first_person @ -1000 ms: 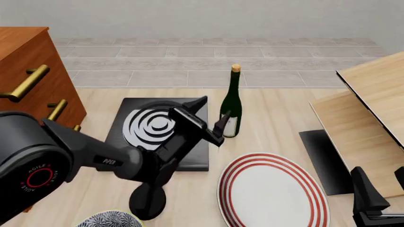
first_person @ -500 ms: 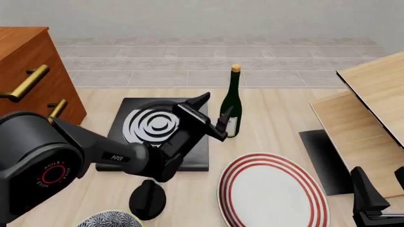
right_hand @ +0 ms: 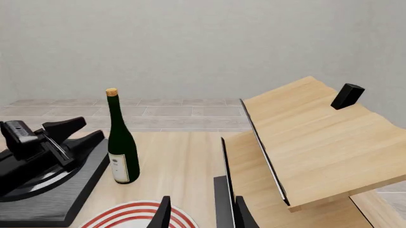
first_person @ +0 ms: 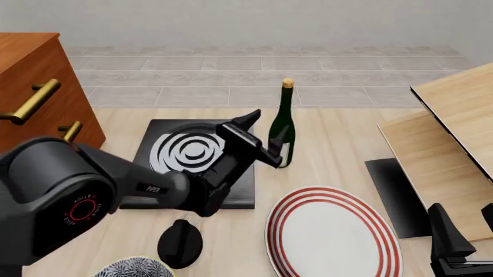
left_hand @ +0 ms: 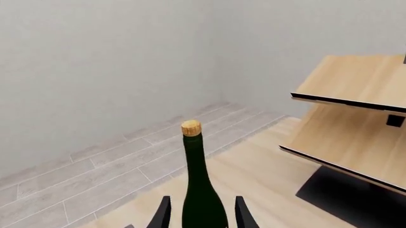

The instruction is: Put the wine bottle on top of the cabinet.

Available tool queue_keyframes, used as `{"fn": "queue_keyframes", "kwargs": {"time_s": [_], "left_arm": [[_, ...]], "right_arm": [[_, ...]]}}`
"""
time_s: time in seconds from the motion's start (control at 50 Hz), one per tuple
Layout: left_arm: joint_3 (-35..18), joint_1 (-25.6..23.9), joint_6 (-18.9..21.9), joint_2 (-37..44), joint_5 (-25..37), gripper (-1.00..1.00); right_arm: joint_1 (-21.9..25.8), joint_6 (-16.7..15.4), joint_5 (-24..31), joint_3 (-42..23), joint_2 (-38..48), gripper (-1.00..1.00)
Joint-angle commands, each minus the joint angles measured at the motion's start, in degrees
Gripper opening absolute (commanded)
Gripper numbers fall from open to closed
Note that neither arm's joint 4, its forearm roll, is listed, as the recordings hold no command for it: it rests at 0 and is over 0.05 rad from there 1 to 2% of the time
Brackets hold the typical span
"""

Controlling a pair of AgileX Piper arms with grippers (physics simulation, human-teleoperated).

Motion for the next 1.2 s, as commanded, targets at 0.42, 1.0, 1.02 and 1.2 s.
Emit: {"fn": "queue_keyframes", "kwargs": {"time_s": [0.42, 1.0, 1.02, 1.2], "left_arm": [[-6.4, 0.8, -1.2, 5.3, 0.0, 1.0], [-11.7, 1.0, -1.1, 9.9, 1.0, 1.0], [-11.8, 1.0, -1.2, 10.0, 1.0, 1.0], [-13.2, 0.7, -1.6, 11.2, 0.9, 1.0]], "right_arm": [[0.0, 0.0, 0.0, 0.0, 0.0, 1.0], [0.0, 0.0, 0.0, 0.0, 0.0, 1.0], [0.0, 0.0, 0.0, 0.0, 0.0, 1.0], [0.0, 0.0, 0.0, 0.0, 0.0, 1.0]]}}
